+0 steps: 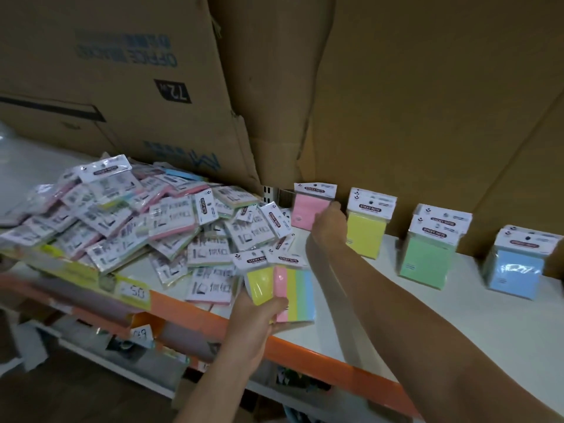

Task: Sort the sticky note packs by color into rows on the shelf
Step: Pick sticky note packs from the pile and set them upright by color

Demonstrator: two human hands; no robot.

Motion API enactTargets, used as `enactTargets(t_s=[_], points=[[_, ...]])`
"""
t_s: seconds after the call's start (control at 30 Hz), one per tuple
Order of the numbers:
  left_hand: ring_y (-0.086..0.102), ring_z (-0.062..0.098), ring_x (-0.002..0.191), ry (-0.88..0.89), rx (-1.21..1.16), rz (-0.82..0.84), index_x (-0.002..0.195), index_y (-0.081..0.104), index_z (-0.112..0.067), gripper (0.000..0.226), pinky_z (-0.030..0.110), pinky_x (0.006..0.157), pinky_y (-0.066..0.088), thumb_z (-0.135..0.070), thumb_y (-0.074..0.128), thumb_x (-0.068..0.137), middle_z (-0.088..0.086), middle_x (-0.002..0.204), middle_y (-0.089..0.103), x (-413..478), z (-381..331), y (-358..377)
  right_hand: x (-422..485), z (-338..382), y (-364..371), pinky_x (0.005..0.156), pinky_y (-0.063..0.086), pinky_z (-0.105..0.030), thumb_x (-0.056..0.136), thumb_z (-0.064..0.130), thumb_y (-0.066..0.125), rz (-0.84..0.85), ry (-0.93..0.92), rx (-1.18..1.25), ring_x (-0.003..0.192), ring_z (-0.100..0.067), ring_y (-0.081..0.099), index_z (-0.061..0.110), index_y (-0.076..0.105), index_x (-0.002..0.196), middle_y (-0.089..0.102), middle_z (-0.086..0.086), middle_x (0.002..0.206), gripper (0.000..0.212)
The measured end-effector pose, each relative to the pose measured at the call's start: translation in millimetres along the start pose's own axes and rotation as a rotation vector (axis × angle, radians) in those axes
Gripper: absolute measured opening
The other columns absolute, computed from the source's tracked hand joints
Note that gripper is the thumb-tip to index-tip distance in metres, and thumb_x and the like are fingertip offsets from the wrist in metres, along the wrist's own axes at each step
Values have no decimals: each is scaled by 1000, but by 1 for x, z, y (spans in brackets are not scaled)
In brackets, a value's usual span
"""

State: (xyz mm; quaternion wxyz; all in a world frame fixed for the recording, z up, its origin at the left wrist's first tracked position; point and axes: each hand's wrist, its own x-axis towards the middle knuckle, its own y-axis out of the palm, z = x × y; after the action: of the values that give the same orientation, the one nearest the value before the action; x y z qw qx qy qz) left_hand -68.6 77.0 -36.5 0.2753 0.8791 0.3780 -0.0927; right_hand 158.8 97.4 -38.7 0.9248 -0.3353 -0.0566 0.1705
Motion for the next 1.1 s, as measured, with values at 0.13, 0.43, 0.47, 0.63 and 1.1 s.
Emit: enactTargets(t_s=[0.13,0.43,0.47,0.63,1.1], points=[[70,33,100,-32,26,-62,101,62,-15,34,58,85,56,14,65,82,14,103,72,1,1,-2,8,3,5,72,34,-30,99,11,43,18,13,-21,100,-32,57,1,49,120,58,-18,112,24],[57,33,92,-23,-84,67,79,74,-25,44,46,65,61,17,61,82,13,99,56,5,0,-8,-19,11,-11,72,39,-30,102,22,46,20,40,-84,95,-32,60,-2,54,114,62,-18,110,29],[56,32,89,-12,-93,80,69,75,-32,54,46,65,61,18,61,83,11,94,56,5,0,-8,-27,11,-16,71,39,-29,103,25,46,6,10,-99,90,-30,59,-1,54,115,63,-17,110,30],[64,23,105,-59,-167,15,122,56,-25,56,45,69,61,10,70,81,3,126,54,12,10,-7,-75,-16,-61,56,50,-23,102,32,50,120,-48,201,72,-16,67,13,62,116,69,1,103,27],[73,28,96,-191,-14,328,114,69,-27,22,43,68,61,-21,64,93,6,110,75,2,67,107,-152,-151,-200,52,36,-10,92,14,66,112,54,235,54,2,45,21,61,79,54,16,60,16]])
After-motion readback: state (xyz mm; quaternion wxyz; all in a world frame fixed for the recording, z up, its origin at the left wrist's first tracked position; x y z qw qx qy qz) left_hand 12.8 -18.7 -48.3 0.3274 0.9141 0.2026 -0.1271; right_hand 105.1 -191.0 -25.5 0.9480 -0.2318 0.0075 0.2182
